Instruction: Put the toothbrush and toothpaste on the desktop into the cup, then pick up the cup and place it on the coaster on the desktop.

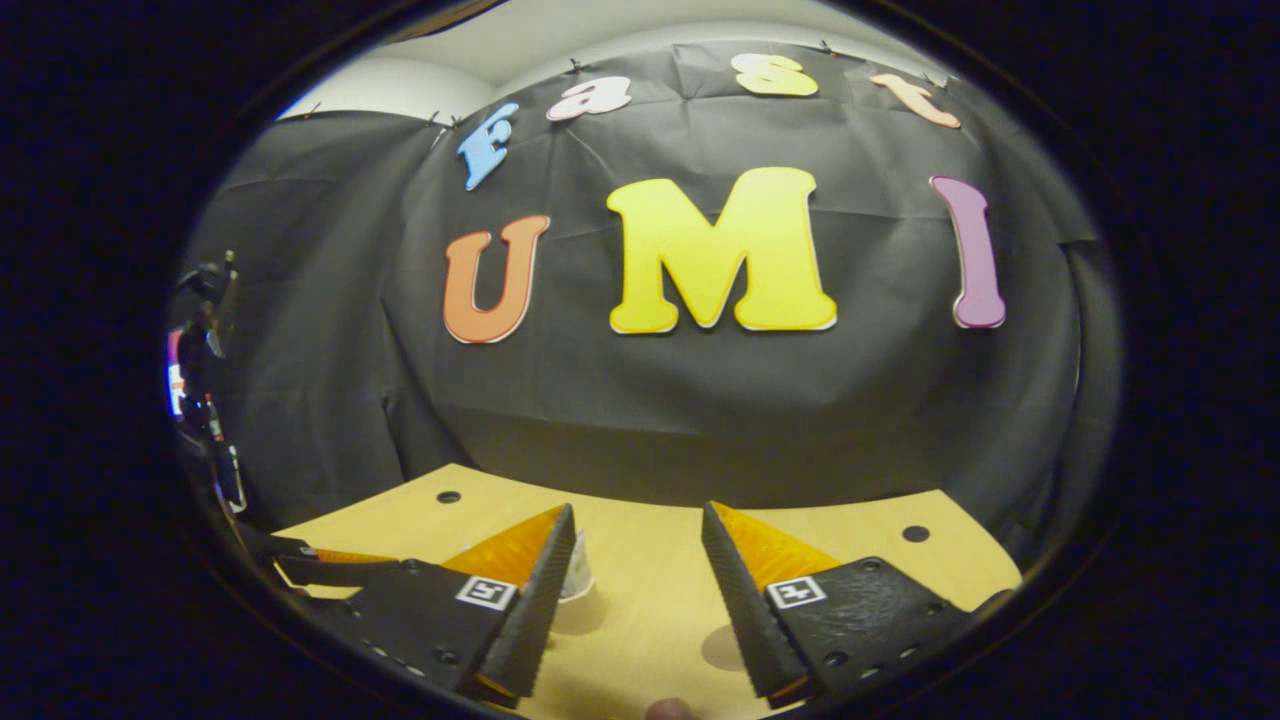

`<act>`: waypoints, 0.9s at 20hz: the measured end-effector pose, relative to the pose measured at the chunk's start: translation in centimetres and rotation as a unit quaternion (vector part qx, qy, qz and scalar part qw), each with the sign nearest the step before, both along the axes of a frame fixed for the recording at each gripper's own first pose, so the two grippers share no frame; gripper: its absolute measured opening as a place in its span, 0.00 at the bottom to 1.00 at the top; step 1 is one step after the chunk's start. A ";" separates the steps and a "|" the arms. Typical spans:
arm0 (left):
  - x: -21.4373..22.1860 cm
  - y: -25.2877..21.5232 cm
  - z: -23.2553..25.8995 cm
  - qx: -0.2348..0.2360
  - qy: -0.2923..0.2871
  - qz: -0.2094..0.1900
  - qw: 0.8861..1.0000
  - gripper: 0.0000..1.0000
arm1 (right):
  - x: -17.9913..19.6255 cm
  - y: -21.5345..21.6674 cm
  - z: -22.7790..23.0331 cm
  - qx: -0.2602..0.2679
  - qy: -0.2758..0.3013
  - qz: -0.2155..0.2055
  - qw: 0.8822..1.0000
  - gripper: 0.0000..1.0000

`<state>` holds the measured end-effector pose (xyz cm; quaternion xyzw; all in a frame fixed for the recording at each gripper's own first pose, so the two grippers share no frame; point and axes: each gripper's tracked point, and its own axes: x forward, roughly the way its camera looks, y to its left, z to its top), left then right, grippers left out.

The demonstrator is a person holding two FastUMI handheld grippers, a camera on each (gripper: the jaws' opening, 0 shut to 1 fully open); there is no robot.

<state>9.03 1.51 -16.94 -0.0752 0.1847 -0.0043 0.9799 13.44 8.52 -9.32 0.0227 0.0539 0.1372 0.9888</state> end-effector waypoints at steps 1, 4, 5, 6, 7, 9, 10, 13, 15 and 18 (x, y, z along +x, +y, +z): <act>0.6 -0.5 -0.2 0.000 0.013 -0.005 1.000 0.90 | -0.6 -1.1 0.3 -0.003 0.003 -0.008 1.000 0.86; 1.7 -1.1 -0.7 0.006 0.058 -0.016 0.998 0.90 | -2.3 -4.3 1.0 -0.005 0.014 -0.026 1.000 0.96; 2.1 -1.3 -1.0 0.008 0.069 -0.019 0.997 0.90 | -2.7 -5.1 1.1 -0.005 0.017 -0.031 0.999 0.96; 2.3 -1.2 -1.1 0.014 0.081 -0.020 0.996 0.90 | -3.2 -5.9 1.2 -0.004 0.019 -0.035 0.999 0.96; 2.6 -1.4 -1.2 0.020 0.091 -0.023 0.995 0.90 | -3.7 -6.6 1.1 -0.005 0.023 -0.039 0.999 0.96; 2.9 -1.9 -2.2 0.034 0.116 -0.029 0.992 0.90 | -4.5 -7.8 0.7 -0.007 0.034 -0.042 0.999 0.97; 2.9 -2.1 -2.8 0.038 0.133 -0.031 0.990 0.90 | -5.0 -8.3 0.4 -0.008 0.040 -0.042 0.998 0.97; 3.3 -2.2 -4.3 0.044 0.166 -0.038 0.984 0.90 | -5.6 -9.7 -0.6 -0.012 0.057 -0.046 0.997 0.97; 3.5 -2.3 -5.4 0.047 0.184 -0.041 0.981 0.90 | -5.9 -10.4 -1.2 -0.012 0.067 -0.049 0.996 0.98; 3.7 -2.5 -7.0 0.058 0.212 -0.042 0.975 0.90 | -5.7 -11.0 -1.4 -0.019 0.068 -0.050 0.996 0.97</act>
